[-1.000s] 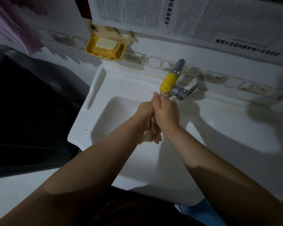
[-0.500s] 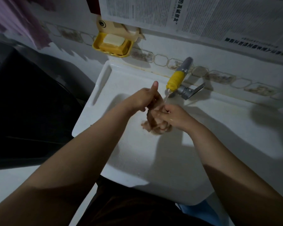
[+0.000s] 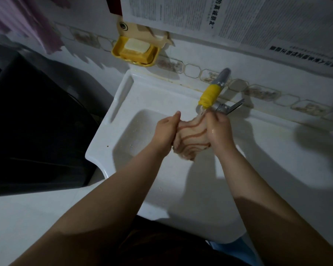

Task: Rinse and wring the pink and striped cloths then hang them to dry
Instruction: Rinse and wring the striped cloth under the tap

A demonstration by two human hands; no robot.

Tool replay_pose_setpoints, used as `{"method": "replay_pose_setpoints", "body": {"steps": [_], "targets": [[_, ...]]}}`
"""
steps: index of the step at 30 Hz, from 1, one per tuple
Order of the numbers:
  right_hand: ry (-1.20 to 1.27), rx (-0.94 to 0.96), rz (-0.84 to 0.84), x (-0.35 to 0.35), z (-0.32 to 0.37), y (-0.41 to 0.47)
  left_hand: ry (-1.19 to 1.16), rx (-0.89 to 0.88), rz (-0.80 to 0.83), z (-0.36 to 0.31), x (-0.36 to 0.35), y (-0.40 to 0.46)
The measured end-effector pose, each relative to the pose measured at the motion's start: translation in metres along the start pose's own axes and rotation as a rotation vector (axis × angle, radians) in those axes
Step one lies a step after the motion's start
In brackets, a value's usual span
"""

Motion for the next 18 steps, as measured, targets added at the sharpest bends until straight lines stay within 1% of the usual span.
{"method": "replay_pose_setpoints", "body": {"steps": [2, 3, 4, 6, 7, 9, 11, 13, 14, 15, 16, 17, 18], "targets": [[-0.25, 0.102, 0.097, -0.017, -0.007, -0.014, 0.022, 0.062, -0.028, -0.007, -0.009, 0.001], [-0.335, 0.152, 0.12, -0.023, -0.009, -0.018, 0.006, 0.122, -0.015, -0.011, -0.016, -0.001], [-0.38, 0.174, 0.101, -0.025, -0.01, -0.015, -0.037, 0.184, 0.03, -0.015, -0.024, -0.006], [-0.346, 0.137, 0.005, -0.02, -0.013, 0.003, -0.135, 0.24, 0.109, -0.018, -0.041, -0.012], [-0.313, 0.12, -0.039, -0.017, -0.012, 0.01, -0.147, 0.249, 0.109, -0.02, -0.045, -0.013], [-0.317, 0.138, -0.083, -0.016, -0.012, 0.01, -0.081, 0.234, 0.078, -0.019, -0.047, -0.007], [-0.373, 0.21, -0.042, -0.025, -0.014, -0.007, -0.106, 0.225, 0.038, -0.021, -0.04, 0.0], [-0.479, 0.296, -0.006, -0.032, -0.011, -0.025, -0.118, 0.24, 0.071, -0.021, -0.035, -0.003], [-0.523, 0.307, -0.022, -0.03, -0.008, -0.026, -0.133, 0.268, 0.088, -0.018, -0.036, -0.004], [-0.552, 0.298, -0.051, -0.024, -0.008, -0.021, -0.152, 0.305, 0.123, -0.017, -0.037, -0.009], [-0.572, 0.251, -0.062, -0.019, -0.012, -0.007, -0.173, 0.333, 0.171, -0.019, -0.039, -0.015], [-0.56, 0.176, -0.033, -0.013, -0.016, 0.005, -0.179, 0.328, 0.206, -0.02, -0.04, -0.017], [-0.474, 0.088, -0.002, -0.008, -0.02, 0.016, -0.152, 0.298, 0.213, -0.019, -0.039, -0.015]]}}
Point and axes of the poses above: each hand's wrist, its own y-axis towards the middle knuckle, its own x-axis out of the back of the hand, z = x × y, the point moved 2 cm from there along y, towards the middle knuckle, and after that the axes turned 13 degrees about y, right-handed, at the moved point
